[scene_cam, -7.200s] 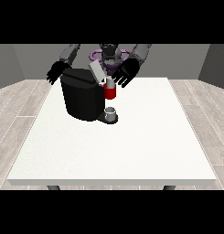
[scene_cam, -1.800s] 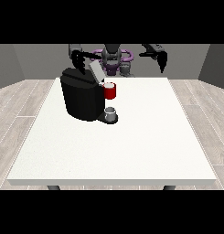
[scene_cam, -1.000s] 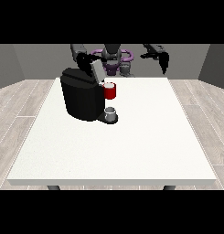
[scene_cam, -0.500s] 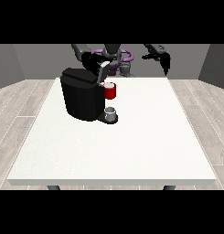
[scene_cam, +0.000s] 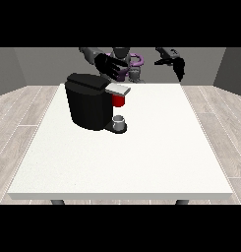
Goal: Insert the coffee pod into the coffee machine and close the lid
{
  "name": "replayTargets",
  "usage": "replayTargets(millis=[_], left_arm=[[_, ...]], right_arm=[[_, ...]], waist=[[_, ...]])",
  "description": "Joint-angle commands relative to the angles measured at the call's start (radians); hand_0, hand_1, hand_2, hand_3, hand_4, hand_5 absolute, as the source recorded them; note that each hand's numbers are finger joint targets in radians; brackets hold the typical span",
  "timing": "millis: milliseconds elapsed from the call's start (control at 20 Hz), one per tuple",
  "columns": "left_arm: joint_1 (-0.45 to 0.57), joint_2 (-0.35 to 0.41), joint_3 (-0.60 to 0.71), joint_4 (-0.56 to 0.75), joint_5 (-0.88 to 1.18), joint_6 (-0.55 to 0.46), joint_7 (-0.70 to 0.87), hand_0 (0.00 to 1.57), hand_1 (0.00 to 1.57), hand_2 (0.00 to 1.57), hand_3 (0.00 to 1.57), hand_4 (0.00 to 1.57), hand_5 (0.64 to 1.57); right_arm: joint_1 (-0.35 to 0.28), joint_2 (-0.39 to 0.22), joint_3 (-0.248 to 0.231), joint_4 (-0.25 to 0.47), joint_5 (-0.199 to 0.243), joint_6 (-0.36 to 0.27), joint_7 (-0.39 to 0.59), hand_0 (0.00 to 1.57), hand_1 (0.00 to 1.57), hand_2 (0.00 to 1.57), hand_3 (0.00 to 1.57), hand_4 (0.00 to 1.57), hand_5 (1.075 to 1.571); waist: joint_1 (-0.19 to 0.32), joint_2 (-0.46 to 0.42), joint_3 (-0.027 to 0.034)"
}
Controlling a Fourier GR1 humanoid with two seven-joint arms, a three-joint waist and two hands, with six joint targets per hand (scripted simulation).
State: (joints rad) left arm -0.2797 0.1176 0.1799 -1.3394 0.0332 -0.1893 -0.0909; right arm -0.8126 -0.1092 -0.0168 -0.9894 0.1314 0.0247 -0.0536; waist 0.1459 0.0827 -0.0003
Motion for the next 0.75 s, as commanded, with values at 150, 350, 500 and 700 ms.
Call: replayTargets(millis=[150,350,500,700], left_arm=[[-0.014,0.022,-0.012,0.004,0.005,-0.028,-0.04,0.0,0.0,0.0,0.0,0.0,1.571],[0.057,0.025,0.008,0.021,0.006,-0.019,-0.077,0.0,0.0,0.0,0.0,0.2,1.571],[0.112,-0.031,-0.015,0.048,-0.001,0.001,-0.097,0.0,0.0,0.0,0.0,0.14,1.571],[0.099,-0.014,0.01,0.04,0.004,0.027,-0.078,0.0,0.0,0.0,0.0,0.19,1.571]], right_arm=[[-0.042,0.039,0.005,-0.008,-0.001,0.008,-0.023,0.0,0.0,0.0,0.0,0.03,1.571],[0.071,0.096,0.051,-0.06,-0.028,0.071,-0.074,0.0,0.0,0.0,0.0,0.26,1.571],[0.231,0.108,0.133,-0.131,-0.157,0.045,-0.11,0.0,0.0,0.0,0.0,0.27,1.571],[0.386,0.109,0.15,-0.16,-0.194,0.033,-0.155,0.0,0.0,0.0,0.0,0.16,1.571]], waist=[[-0.008,-0.012,0.0003],[-0.054,-0.074,0.0002],[-0.085,-0.162,0.0004],[-0.149,-0.177,0.0006]])
